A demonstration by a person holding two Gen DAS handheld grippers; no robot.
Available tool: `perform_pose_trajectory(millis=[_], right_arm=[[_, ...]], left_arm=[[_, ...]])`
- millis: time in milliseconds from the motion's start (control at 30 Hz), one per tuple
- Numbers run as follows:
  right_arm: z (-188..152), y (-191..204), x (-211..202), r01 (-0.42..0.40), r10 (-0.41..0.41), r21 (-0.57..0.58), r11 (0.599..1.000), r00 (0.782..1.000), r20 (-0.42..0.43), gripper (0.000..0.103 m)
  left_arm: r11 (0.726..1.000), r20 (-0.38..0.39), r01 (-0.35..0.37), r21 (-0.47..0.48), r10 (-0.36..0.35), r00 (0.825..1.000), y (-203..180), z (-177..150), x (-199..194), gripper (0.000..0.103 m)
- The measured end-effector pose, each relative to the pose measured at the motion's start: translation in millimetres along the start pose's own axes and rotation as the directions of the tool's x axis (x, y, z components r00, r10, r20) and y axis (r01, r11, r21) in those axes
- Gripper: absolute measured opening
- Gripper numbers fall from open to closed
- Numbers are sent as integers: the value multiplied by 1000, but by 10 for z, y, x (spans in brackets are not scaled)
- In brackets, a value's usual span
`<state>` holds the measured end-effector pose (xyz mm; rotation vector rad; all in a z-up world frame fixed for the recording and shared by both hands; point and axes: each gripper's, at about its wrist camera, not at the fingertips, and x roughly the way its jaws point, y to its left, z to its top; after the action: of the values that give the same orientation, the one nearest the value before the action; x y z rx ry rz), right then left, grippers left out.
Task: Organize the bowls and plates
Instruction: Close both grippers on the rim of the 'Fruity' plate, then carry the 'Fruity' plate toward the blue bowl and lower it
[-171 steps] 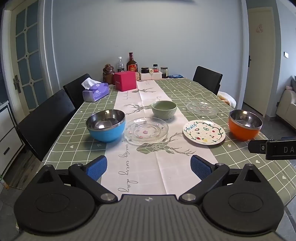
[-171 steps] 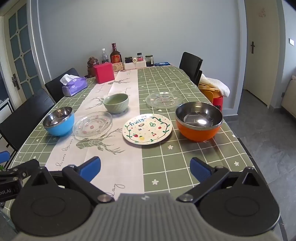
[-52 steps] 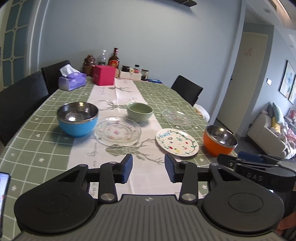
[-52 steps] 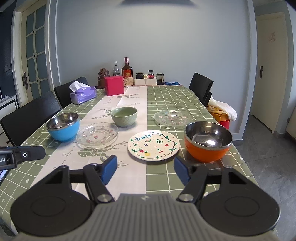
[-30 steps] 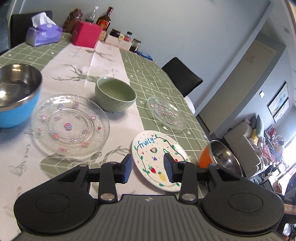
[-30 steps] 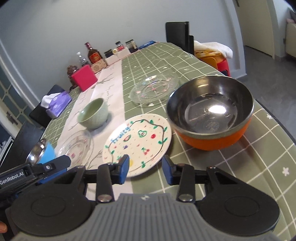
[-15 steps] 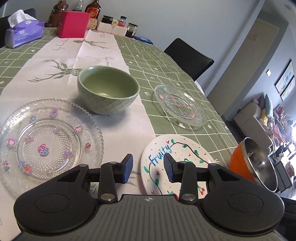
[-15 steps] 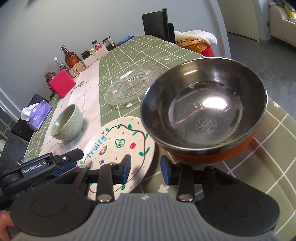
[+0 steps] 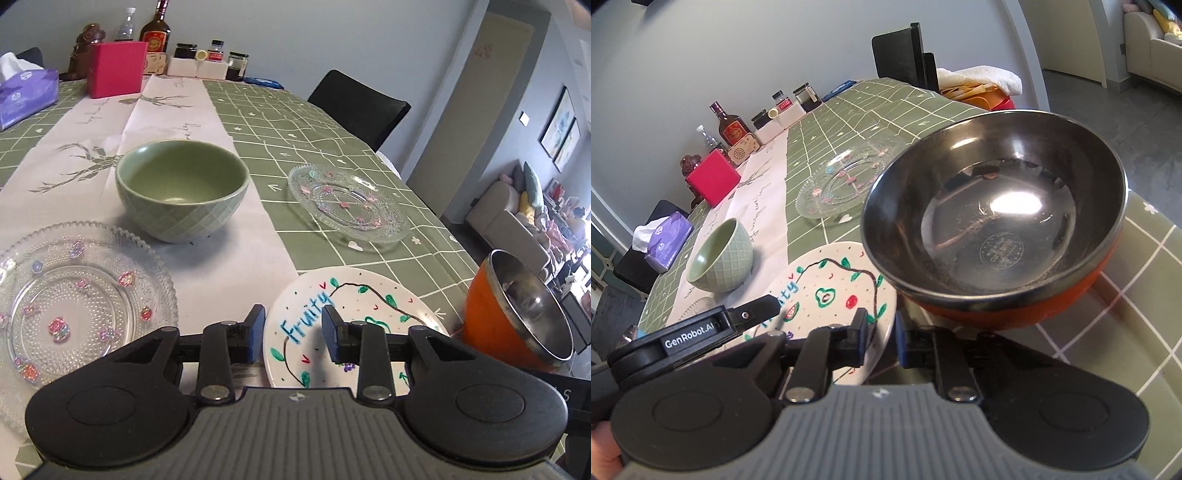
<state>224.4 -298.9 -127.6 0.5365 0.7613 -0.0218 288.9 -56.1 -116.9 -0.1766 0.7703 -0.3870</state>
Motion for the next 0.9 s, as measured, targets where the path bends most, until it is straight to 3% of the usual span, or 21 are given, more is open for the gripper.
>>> perform_pose_trajectory(millis=[67,433,900], right_arm=[[0,2,-10,6,-6,-3,1000,1000,5,11],[-102,77,-236,-40,40,-30,999,999,5,11],[-673,552,-650,-188,179,-127,974,981,-80,11]], left_arm=[[1000,2,-1,-9,1,1000,15,-12,-32,28],[994,63,-4,-114,11,998,92,-257,-521,28],[953,159,-81,-290,132,978,422,-776,-1594,28]])
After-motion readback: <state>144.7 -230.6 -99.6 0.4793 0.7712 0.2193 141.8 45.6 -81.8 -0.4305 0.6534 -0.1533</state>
